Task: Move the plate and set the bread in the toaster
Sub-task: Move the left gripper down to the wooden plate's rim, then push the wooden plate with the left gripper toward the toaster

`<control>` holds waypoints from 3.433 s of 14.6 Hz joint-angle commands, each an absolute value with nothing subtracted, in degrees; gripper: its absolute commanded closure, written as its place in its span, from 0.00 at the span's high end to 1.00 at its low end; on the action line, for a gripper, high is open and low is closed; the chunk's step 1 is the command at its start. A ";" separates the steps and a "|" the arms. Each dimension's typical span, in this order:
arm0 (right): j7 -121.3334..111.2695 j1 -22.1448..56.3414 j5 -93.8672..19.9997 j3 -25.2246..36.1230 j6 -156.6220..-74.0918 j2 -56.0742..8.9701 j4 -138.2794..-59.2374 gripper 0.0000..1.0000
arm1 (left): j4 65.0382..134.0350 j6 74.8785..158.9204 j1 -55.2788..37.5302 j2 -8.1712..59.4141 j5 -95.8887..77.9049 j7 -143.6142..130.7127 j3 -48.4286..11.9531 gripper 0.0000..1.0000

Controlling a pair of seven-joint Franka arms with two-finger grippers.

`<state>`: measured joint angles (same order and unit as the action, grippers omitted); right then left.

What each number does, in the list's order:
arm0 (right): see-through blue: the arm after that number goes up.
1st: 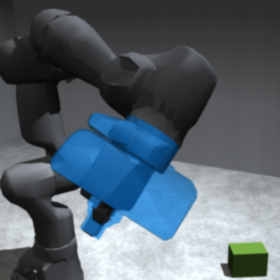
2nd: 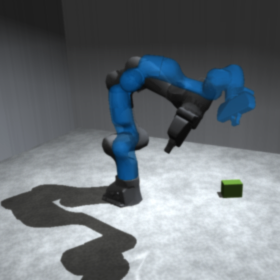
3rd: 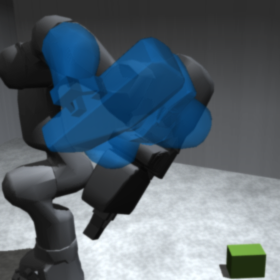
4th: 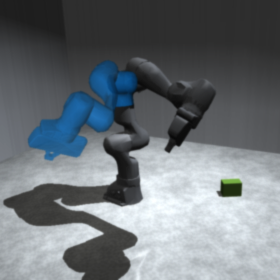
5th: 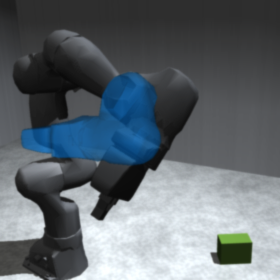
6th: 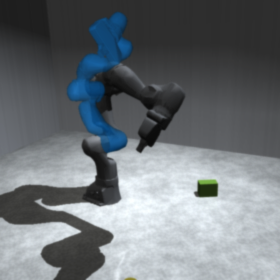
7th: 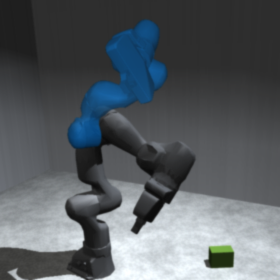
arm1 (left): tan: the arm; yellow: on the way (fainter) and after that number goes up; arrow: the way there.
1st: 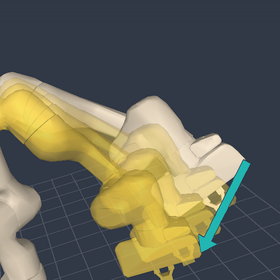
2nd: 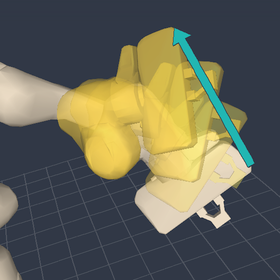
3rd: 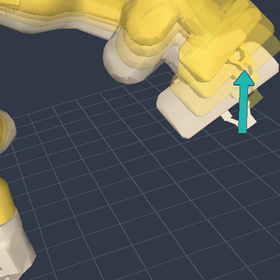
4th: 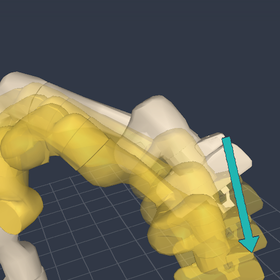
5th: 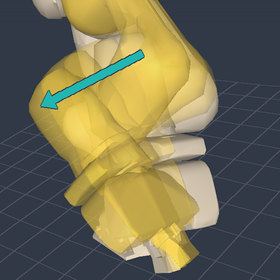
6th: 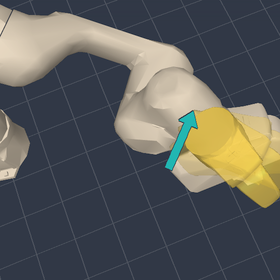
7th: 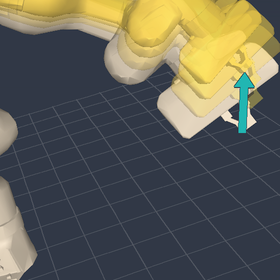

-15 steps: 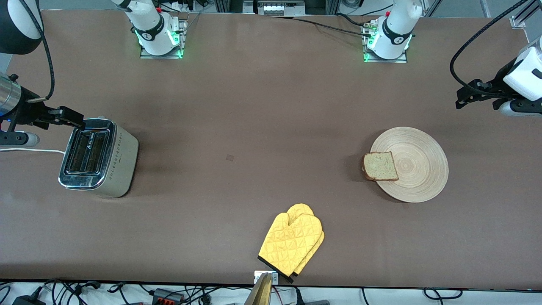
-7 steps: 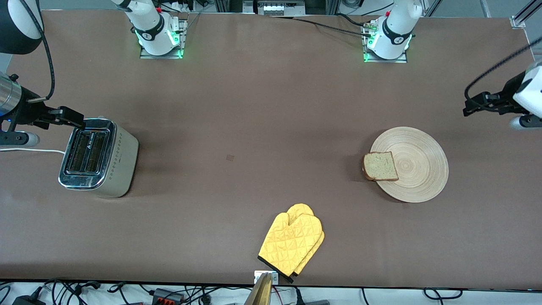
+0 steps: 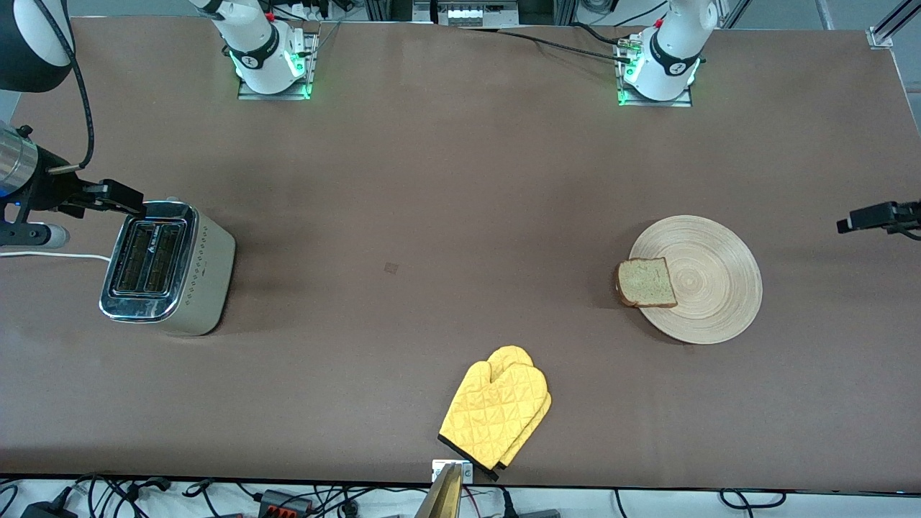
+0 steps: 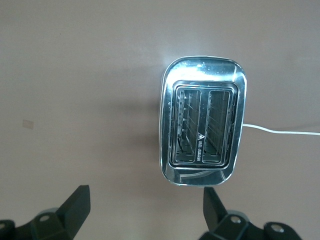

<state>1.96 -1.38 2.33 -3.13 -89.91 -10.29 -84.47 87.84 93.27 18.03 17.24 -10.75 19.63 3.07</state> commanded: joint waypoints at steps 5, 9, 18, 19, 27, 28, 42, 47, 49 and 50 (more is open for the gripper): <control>1.41 -1.41 1.93 -3.34 -88.86 -10.46 -83.50 1.00 | 83.94 91.76 30.84 32.33 -37.94 38.73 2.64 1.00; 1.41 -1.58 1.76 -3.34 -88.77 -10.46 -83.58 1.00 | 83.94 91.76 33.21 40.76 -44.98 44.55 2.55 1.00; 1.67 -1.67 1.67 -3.34 -88.77 -10.46 -83.58 1.00 | 84.29 92.20 33.22 52.37 -55.19 47.37 2.11 1.00; 1.67 -1.67 1.67 -3.34 -88.77 -10.46 -83.58 1.00 | 84.20 92.20 33.22 53.17 -54.93 47.63 2.11 0.93; 1.58 -1.85 1.67 -3.25 -88.51 -10.55 -83.58 1.00 | 84.29 91.76 32.43 55.64 -54.58 59.24 1.85 0.12; 1.58 -1.85 1.67 -3.34 -88.51 -10.55 -83.58 1.00 | 84.20 91.76 32.43 55.63 -54.32 59.15 1.85 0.03; 2.02 -1.93 1.67 -3.25 -85.61 -10.28 -83.58 1.00 | 86.30 86.75 22.77 51.77 -54.93 59.06 -1.65 0.01; 1.93 -1.76 1.58 -3.34 -85.61 -10.11 -83.58 1.00 | 87.80 91.38 17.15 51.85 -55.28 58.71 -8.70 0.01; 1.67 -1.67 1.67 -3.34 -85.61 -10.11 -83.58 1.00 | 90.07 96.30 14.25 52.12 -57.81 58.54 -10.71 0.01; 1.67 -1.58 1.67 -3.34 -85.61 -10.11 -83.58 1.00 | 92.96 99.98 13.37 51.77 -61.75 58.80 -11.24 0.01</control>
